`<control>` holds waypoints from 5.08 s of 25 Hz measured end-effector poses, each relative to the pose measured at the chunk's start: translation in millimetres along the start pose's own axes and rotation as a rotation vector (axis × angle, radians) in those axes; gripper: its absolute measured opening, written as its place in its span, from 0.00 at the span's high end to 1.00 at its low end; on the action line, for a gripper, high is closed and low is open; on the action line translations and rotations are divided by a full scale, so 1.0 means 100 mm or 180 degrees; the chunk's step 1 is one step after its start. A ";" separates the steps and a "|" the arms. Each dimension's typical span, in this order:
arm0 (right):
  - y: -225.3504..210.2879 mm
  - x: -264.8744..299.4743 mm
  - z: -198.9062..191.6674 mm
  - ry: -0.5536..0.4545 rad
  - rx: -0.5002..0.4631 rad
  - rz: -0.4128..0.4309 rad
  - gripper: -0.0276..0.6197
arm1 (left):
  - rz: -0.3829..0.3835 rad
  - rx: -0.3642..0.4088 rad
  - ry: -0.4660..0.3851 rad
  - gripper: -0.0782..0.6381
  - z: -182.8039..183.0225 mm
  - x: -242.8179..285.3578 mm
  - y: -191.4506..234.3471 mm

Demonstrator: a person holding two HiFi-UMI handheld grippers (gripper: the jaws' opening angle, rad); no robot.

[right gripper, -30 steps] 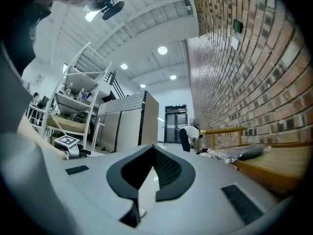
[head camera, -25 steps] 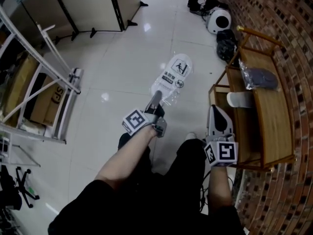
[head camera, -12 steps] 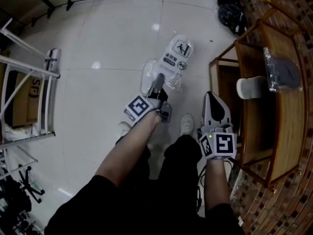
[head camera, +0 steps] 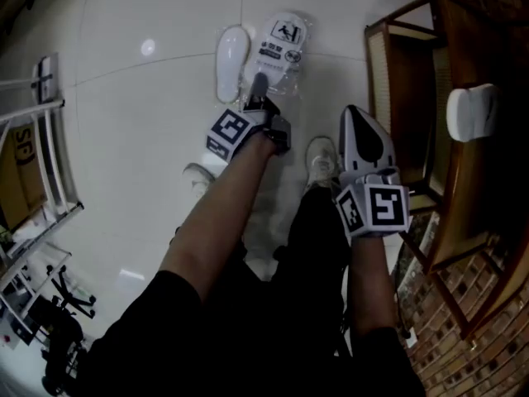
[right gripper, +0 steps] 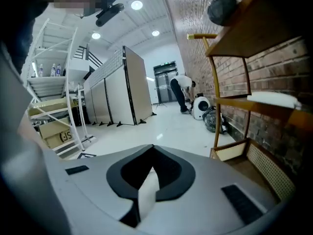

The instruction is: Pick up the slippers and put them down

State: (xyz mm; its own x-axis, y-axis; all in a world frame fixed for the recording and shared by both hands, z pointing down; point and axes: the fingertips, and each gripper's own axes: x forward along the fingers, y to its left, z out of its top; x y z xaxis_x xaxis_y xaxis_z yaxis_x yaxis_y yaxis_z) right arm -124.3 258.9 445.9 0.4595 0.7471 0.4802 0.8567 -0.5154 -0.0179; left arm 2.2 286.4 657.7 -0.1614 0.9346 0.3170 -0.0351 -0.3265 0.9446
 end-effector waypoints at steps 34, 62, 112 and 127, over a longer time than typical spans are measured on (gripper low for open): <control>-0.11 0.26 -0.48 0.0219 0.0587 0.0164 0.95 | 0.1783 0.2284 0.2522 0.53 -1.25 -0.36 1.46; 0.28 -0.13 0.64 -0.0014 -0.0288 -0.0069 0.94 | 0.0850 0.4308 0.2207 0.27 -0.51 -0.45 -0.40; 1.51 -3.82 1.59 -0.1430 -0.0690 0.0015 0.94 | -0.1134 0.4245 -0.0961 0.89 -0.08 -4.91 -3.34; 1.67 -4.44 0.88 -0.1534 -0.0800 0.0301 0.95 | -0.1042 0.4348 -0.1327 0.89 -0.18 -5.96 -2.79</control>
State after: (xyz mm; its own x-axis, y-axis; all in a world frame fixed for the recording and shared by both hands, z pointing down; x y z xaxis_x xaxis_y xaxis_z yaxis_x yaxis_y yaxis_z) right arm -165.3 -122.2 152.8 0.6376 0.7698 0.0297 0.7513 -0.6298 0.1969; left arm 90.7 -181.6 203.7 -0.0310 0.9888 -0.1459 0.9666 0.0668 0.2473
